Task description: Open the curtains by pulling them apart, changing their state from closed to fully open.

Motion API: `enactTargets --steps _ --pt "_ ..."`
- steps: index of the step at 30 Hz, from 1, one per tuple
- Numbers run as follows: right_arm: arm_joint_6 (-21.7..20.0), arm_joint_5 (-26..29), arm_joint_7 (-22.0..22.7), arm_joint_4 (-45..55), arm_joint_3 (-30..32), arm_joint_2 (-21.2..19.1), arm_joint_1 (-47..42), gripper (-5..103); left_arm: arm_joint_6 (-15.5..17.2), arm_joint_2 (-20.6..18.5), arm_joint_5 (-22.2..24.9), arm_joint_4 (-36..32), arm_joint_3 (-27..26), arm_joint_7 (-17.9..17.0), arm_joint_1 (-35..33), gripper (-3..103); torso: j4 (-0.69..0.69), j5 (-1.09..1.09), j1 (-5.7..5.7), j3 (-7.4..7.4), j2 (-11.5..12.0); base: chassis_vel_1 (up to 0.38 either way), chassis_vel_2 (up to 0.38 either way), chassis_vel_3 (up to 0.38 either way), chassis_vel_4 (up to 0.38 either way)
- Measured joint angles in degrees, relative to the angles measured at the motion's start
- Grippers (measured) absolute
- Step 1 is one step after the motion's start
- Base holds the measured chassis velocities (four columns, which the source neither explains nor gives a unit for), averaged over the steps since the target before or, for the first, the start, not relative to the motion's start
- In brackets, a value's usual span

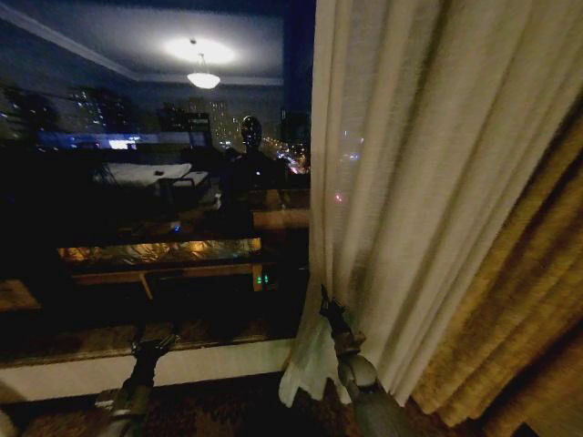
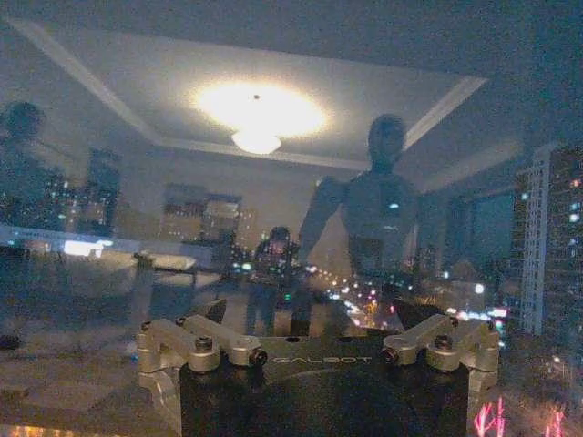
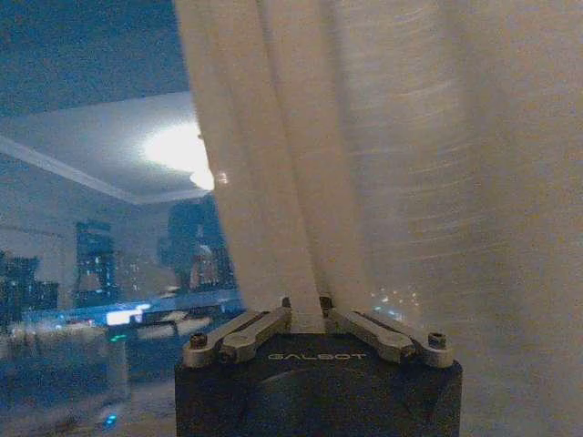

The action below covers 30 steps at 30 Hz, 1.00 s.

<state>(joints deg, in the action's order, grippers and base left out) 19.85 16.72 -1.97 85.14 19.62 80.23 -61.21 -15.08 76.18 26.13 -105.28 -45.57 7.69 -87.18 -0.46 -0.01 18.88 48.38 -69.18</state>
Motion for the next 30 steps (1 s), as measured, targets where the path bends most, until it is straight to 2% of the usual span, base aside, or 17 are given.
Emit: enactTargets --steps 18,23,30 --pt "1.37 -0.14 -0.24 -0.81 -0.27 -0.10 0.24 0 0.00 0.00 0.00 0.00 0.01 0.01 0.00 100 -0.01 -0.01 0.00 0.00 0.00 -0.351 -0.353 0.352 0.354" --pt "2.27 -1.19 -0.13 -1.01 0.04 -0.18 0.04 0 0.00 0.01 0.00 0.00 0.02 0.05 0.00 100 -0.02 0.03 0.01 0.00 0.00 -0.257 -0.210 0.231 0.224" --pt "3.11 -7.66 -0.27 -1.21 -0.55 0.53 -0.65 0 0.00 0.01 0.00 0.00 0.01 0.04 0.00 100 0.01 -0.03 -0.01 0.00 -0.01 -0.028 -0.051 0.034 0.024"
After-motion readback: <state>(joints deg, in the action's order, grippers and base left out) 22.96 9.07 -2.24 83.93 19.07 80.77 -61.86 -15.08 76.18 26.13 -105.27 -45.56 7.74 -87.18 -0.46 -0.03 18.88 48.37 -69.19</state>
